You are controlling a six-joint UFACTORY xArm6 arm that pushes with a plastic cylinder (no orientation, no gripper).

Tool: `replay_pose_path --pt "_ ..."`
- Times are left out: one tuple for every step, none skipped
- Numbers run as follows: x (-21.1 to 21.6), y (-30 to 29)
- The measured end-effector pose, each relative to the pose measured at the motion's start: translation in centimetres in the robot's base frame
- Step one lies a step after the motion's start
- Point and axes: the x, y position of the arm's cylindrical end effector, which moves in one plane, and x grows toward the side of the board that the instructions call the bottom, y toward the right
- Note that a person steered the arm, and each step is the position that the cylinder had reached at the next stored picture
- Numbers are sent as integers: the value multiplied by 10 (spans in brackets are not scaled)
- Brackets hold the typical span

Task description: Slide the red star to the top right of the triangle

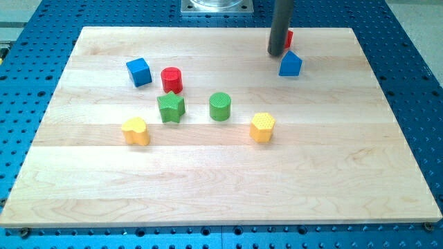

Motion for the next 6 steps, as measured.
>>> replay_pose_path --pt "-10 -56" --pt "-21 -48" --pt "-21 -3" --pt "-23 24" --pt "-27 -8" --pt "-33 -141"
